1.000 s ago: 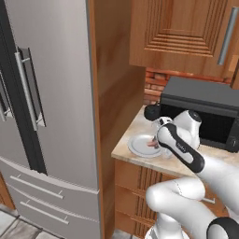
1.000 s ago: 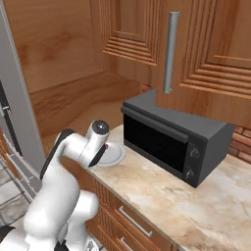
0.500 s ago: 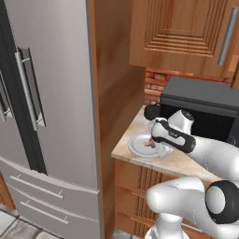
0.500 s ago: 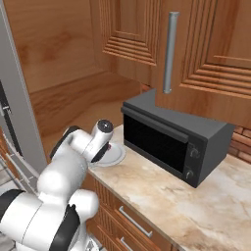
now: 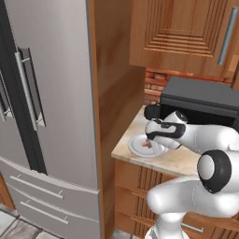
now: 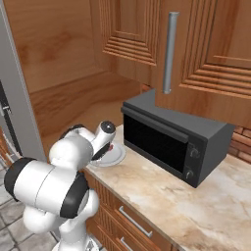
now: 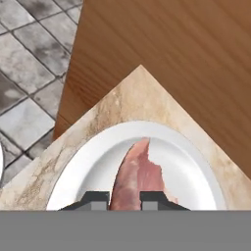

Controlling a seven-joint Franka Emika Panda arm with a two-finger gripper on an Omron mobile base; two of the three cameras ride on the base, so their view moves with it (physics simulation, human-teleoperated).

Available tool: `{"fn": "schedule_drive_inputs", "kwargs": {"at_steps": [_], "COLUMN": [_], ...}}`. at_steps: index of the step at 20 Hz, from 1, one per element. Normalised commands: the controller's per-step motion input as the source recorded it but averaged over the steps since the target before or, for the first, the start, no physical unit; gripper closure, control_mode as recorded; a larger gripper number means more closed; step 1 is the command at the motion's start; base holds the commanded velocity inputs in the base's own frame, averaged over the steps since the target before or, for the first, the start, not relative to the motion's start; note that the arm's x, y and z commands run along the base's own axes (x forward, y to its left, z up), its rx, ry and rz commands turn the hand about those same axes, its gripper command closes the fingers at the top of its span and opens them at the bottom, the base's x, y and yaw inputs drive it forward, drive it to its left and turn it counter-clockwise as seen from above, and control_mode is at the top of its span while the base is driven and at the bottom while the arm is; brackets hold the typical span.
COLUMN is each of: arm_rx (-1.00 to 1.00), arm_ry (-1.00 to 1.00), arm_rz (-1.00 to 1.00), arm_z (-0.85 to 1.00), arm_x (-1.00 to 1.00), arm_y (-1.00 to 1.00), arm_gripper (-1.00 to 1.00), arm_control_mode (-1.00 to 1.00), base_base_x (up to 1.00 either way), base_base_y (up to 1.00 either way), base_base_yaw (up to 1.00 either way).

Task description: Pick the steak from the microwave and place it on plate located on the counter.

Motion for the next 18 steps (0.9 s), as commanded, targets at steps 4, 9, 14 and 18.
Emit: {"fn": "schedule_drive_inputs", "kwargs": {"at_steps": [4, 9, 14, 18], "arm_rx": [0.00, 0.00, 0.00, 0.00], "arm_ry": [0.00, 0.00, 0.00, 0.00], "arm_rz": [0.00, 0.00, 0.00, 0.00], "arm_z": [-0.36, -0.17, -0.22, -0.15], "arm_x": [0.29, 0.29, 0.22, 0.25], "arm_y": [0.00, 0.00, 0.00, 0.00], "arm_gripper": [1.00, 1.00, 1.00, -1.00], "arm_control_mode": [-1.00, -1.00, -1.00, -1.00], "base_base_x": [0.00, 0.00, 0.00, 0.00], "base_base_y": [0.00, 0.00, 0.00, 0.00], "base_base_yaw": [0.00, 0.00, 0.00, 0.00]}}
